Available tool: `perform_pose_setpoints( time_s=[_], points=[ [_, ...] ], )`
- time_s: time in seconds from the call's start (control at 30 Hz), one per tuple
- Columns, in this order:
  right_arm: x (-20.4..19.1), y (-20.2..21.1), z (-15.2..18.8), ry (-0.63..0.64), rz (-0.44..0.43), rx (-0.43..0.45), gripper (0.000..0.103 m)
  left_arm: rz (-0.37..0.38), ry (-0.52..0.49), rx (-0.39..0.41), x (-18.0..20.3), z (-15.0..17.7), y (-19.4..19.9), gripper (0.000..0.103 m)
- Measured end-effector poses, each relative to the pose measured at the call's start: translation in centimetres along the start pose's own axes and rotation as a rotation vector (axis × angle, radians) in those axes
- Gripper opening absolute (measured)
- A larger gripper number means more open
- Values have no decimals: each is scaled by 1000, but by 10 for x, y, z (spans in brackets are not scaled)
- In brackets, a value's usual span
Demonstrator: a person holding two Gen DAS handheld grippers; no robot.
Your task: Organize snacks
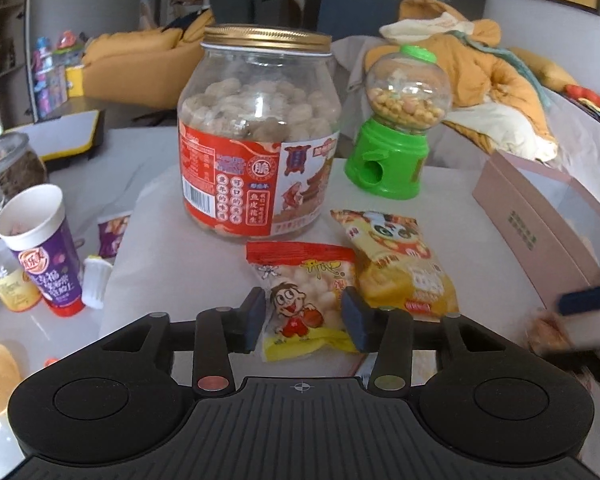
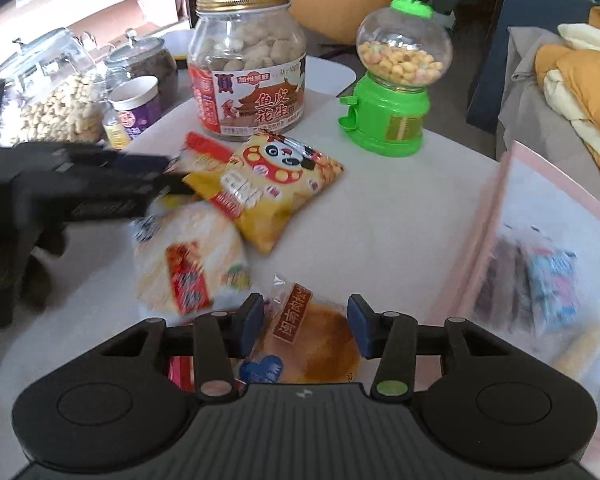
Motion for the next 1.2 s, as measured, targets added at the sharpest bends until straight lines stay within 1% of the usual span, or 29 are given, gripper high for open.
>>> perform_pose_setpoints(
  time_s=[0.03, 0.1, 0.17, 0.2, 0.23, 0.27, 0.37, 0.4, 0.43, 0.5, 0.63, 0.67, 0.7, 0.73, 0.77, 0.83, 0.9, 0.93, 0.97, 1.07, 1.2],
  points=[
    [1, 7, 6, 0, 10, 11, 67, -2, 8, -3, 0, -1, -2, 52],
    [4, 19, 14, -16, 9, 40, 73, -8, 17, -4, 0, -2, -4, 53],
    [4, 33, 22, -32, -59, 67, 75, -20, 38, 1, 0, -4, -7, 55],
    [3, 39, 27, -33, -98, 69, 76, -23, 49, 7, 0, -5, -8, 56],
    [2, 41, 31, -32, -118, 67, 77, -24, 58, 19, 0, -5, -10, 56],
    [3, 43, 36, -29, -114, 63, 77, -24, 61, 31, 1, -6, -11, 56],
    [15, 39, 42, -19, -31, 51, 77, -17, 46, 68, 5, -6, -14, 56],
    [18, 35, 42, -31, -16, 51, 77, -16, 38, 76, 6, -6, -14, 56],
    [24, 31, 40, -56, -25, 51, 77, -14, 34, 81, 6, -5, -14, 56],
    [30, 22, 33, -108, -74, 50, 77, -7, 37, 77, 5, -5, -13, 56],
    [38, -7, 14, -166, -95, 35, 77, -5, 15, 67, 6, -2, -10, 56],
    [37, -13, 12, -182, -111, 24, 76, -2, 10, 68, 8, -1, -11, 55],
    [34, -16, 13, -192, -133, 10, 71, 1, 5, 71, 10, 0, -11, 55],
    [28, -18, 15, -183, -151, -2, 68, 2, 5, 73, 11, -1, -13, 56],
    [23, -15, 18, -155, -123, 7, 66, 2, 13, 72, 12, -2, -14, 56],
    [14, -8, 26, -100, -81, 8, 59, -1, 26, 65, 13, -3, -17, 56],
    [11, 3, 38, -105, -95, 4, 56, -10, 30, 59, 14, -2, -16, 54],
    [11, 9, 46, -116, -106, -2, 56, -13, 33, 58, 14, -1, -15, 49],
    [11, 14, 52, -124, -108, -3, 56, -17, 37, 58, 13, 1, -12, 47],
    [20, 30, 73, -147, -85, -6, 56, -24, 23, 62, 10, 11, 5, 33],
    [33, 44, 103, -161, -28, -6, 56, -14, -6, 40, 6, 33, 33, 32]
  ],
)
Point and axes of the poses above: each gripper's, at about its wrist camera, not at the fingertips, and y roughly against the way its jaws point, x to its right, z to its underside, the point moved 8 cm from there along -y, roughly the way its jaws point, and after that the axes turned 12 degrees about y, right-handed, at the moved point
